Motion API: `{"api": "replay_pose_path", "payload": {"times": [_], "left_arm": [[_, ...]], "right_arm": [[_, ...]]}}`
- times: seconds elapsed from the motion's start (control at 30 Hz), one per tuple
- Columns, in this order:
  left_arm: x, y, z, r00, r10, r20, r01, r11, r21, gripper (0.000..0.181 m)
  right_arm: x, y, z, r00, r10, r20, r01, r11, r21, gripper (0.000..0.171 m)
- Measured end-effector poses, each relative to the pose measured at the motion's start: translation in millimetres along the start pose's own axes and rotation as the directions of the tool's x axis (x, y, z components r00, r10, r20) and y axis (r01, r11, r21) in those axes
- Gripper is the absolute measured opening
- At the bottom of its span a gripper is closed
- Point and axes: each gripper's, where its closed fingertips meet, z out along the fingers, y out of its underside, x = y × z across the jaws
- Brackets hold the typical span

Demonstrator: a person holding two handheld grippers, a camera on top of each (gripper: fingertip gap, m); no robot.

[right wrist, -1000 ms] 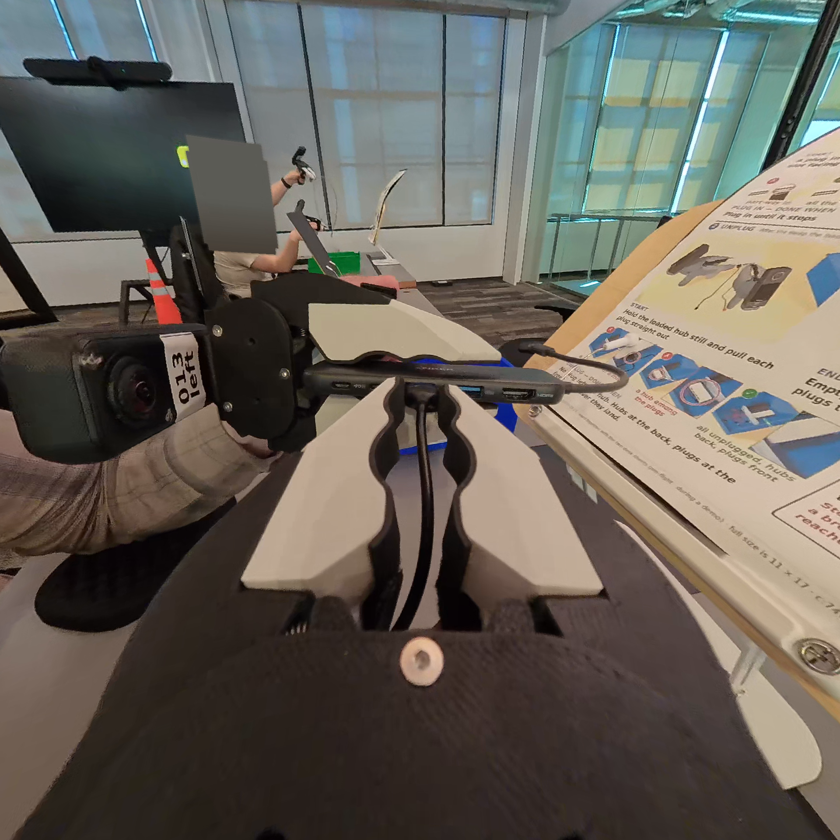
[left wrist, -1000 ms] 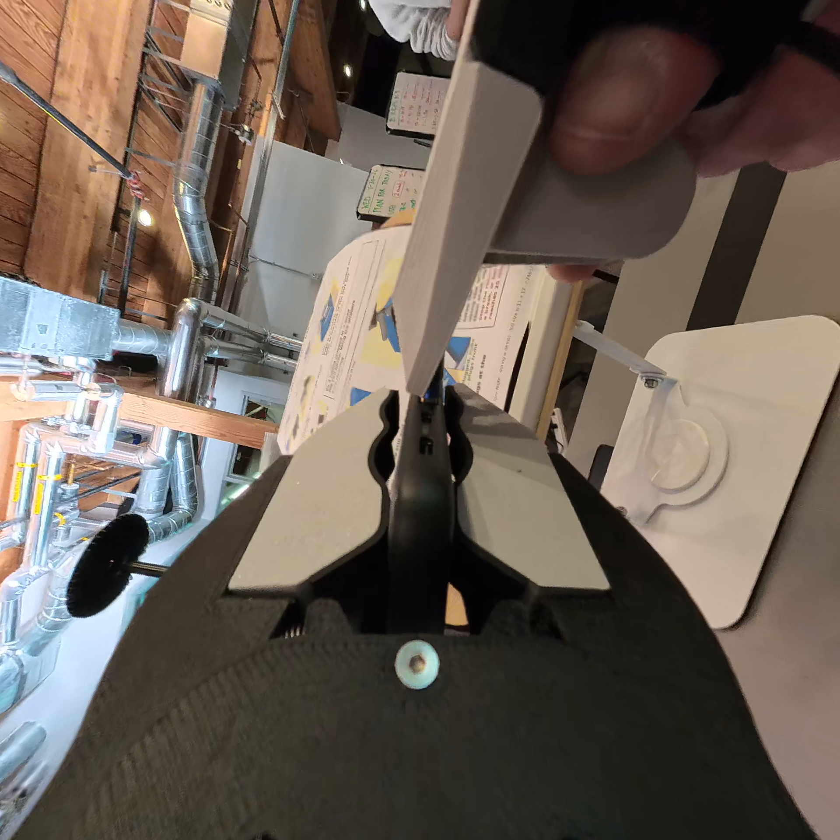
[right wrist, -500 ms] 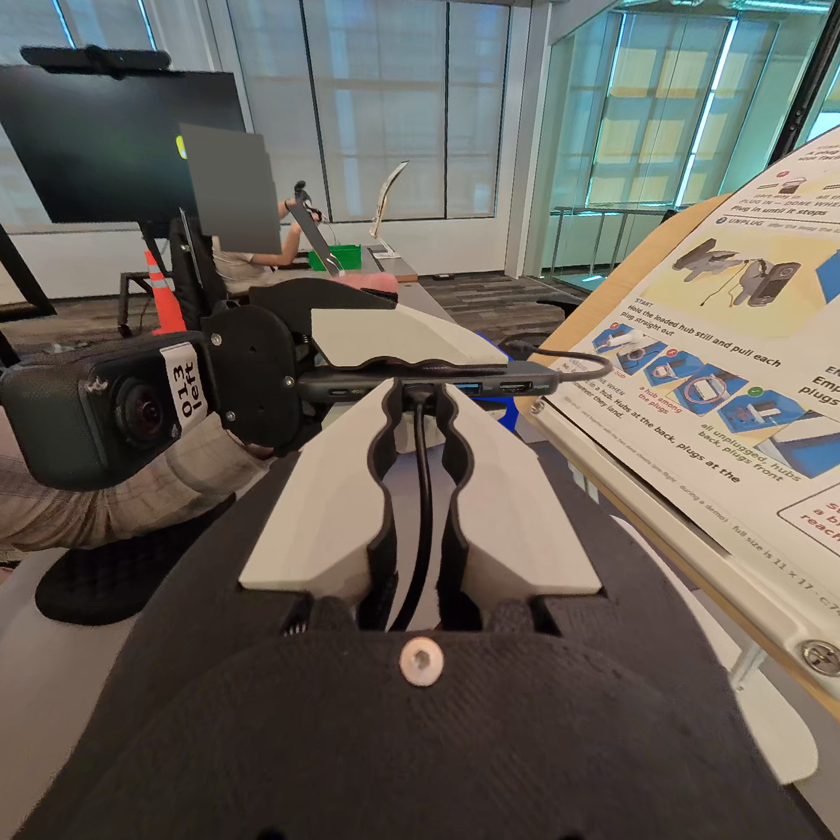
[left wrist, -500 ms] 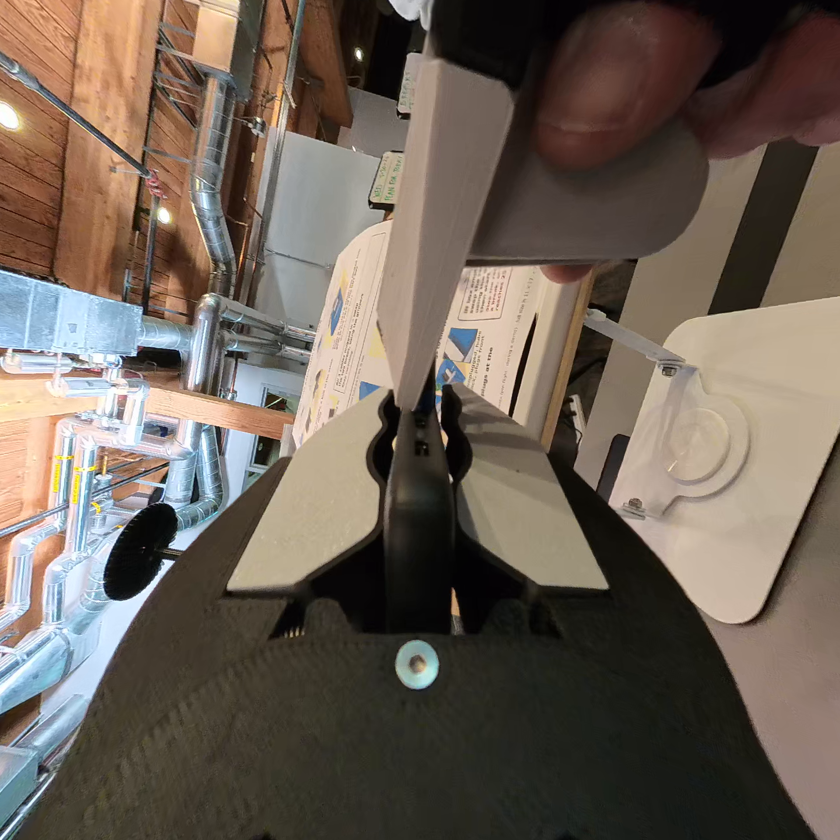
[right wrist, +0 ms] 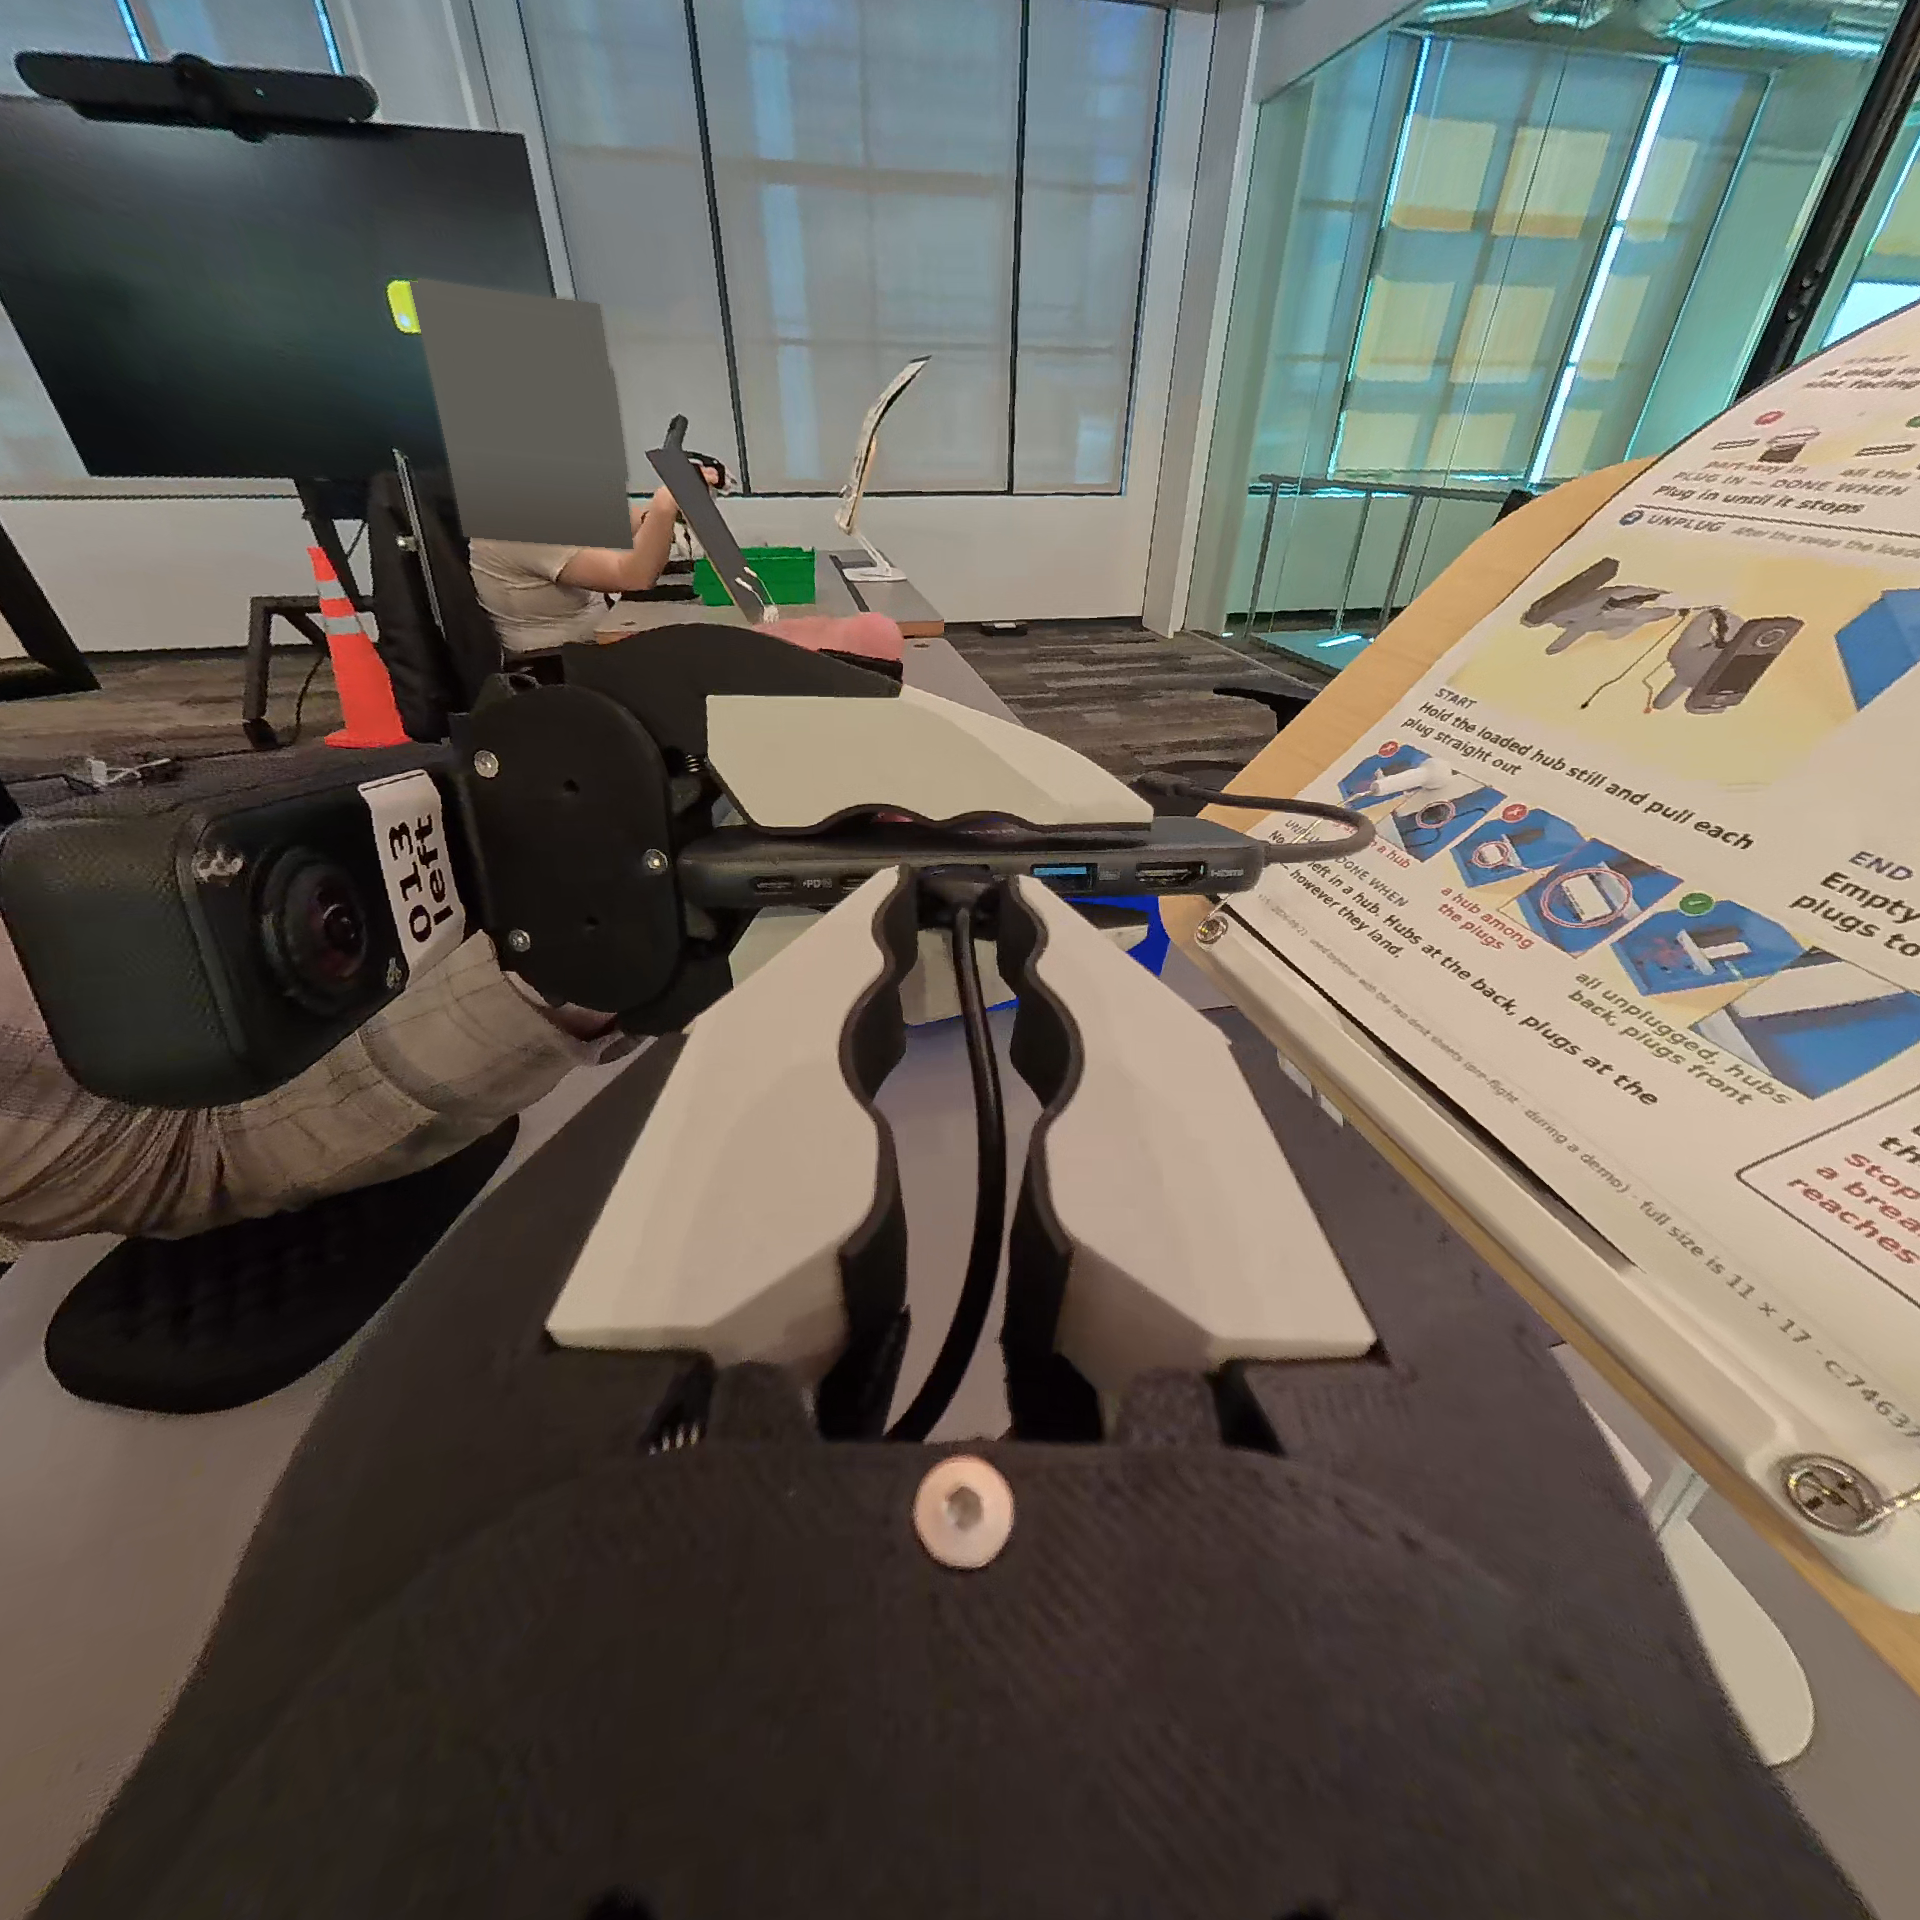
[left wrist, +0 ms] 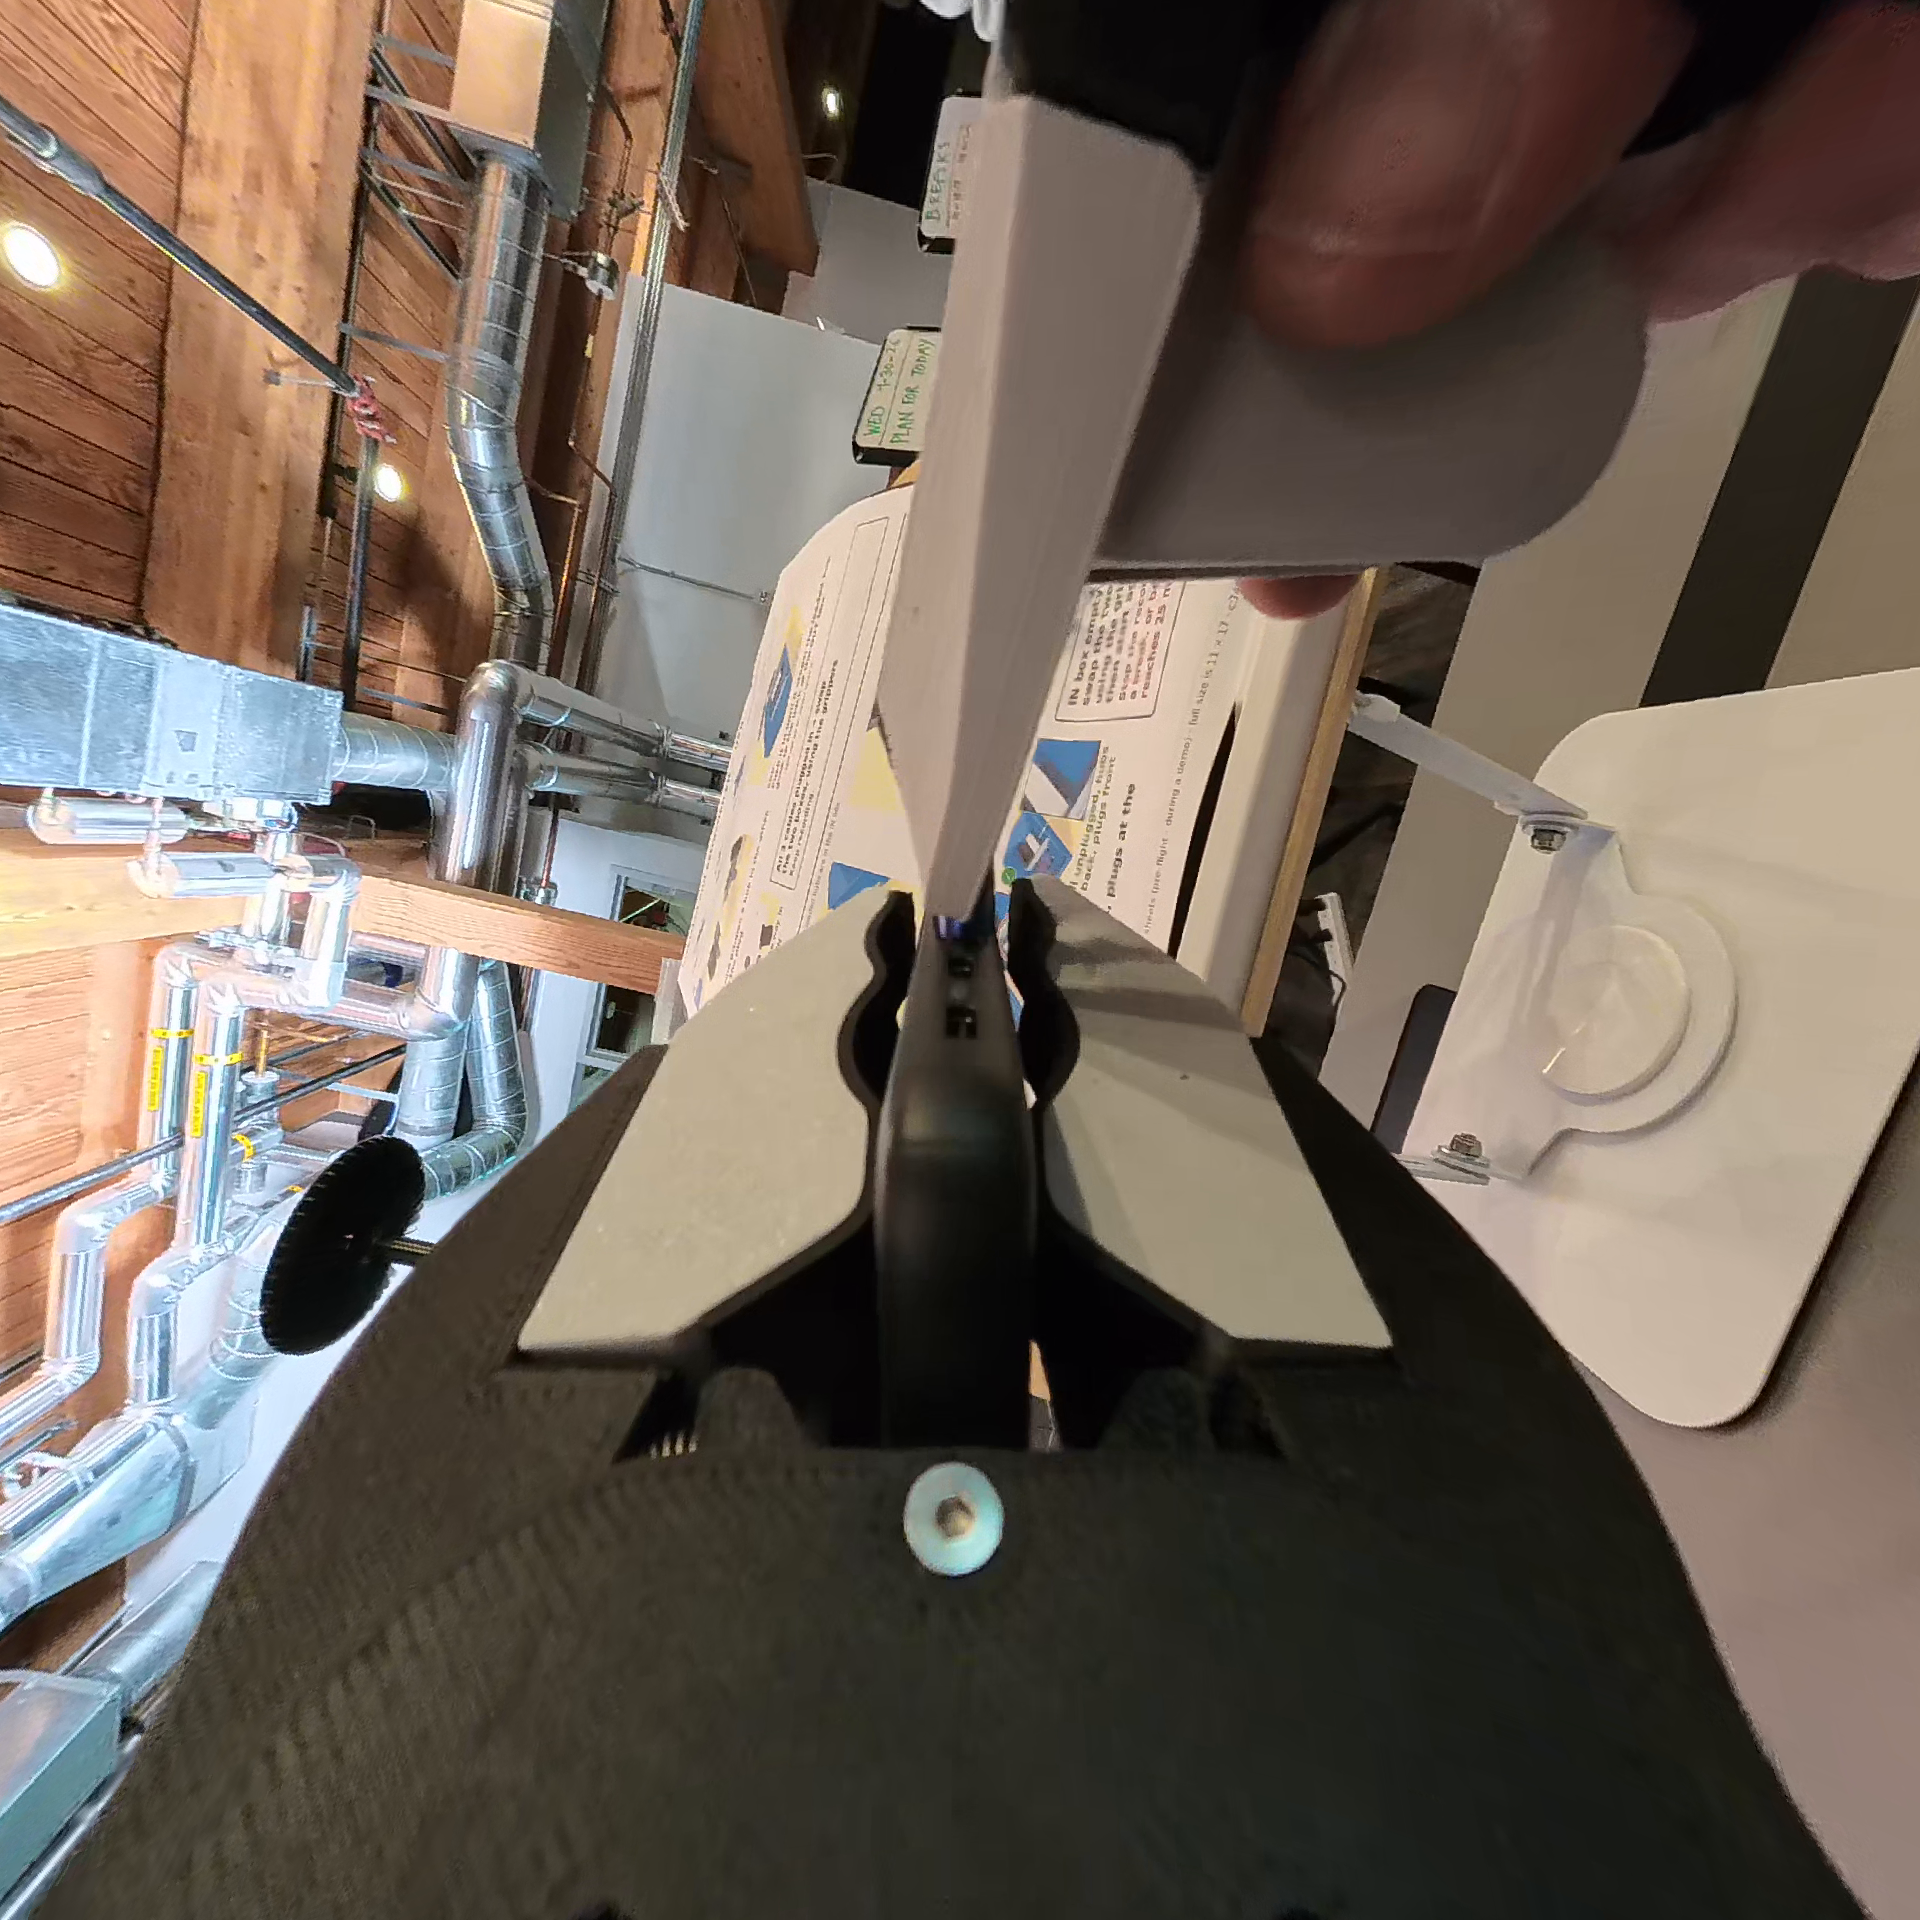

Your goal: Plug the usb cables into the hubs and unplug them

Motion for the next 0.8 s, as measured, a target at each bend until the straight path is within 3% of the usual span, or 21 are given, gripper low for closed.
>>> {"api": "replay_pose_path", "payload": {"times": [0.2,0.43,0.63,0.8], "left_arm": [[-1,3,0,1.000,-0.026,-0.002,0.026,1.000,-0.004,0.018],[-1,-1,-2,0.999,-0.048,-0.013,0.048,0.999,0.005,0.019],[-5,7,-1,0.996,-0.092,-0.004,0.092,0.996,-0.004,0.019],[-5,9,-1,0.996,-0.088,-0.001,0.088,0.996,-0.016,0.019]], "right_arm": [[-1,-3,1,0.996,-0.080,-0.033,0.080,0.997,-0.004,0.012],[-4,-4,-3,0.999,0.021,0.046,-0.023,0.999,0.032,0.013],[-4,-8,4,0.983,-0.153,-0.097,0.149,0.988,-0.052,0.012],[-3,-7,3,0.997,-0.050,-0.051,0.049,0.999,-0.017,0.012]]}}
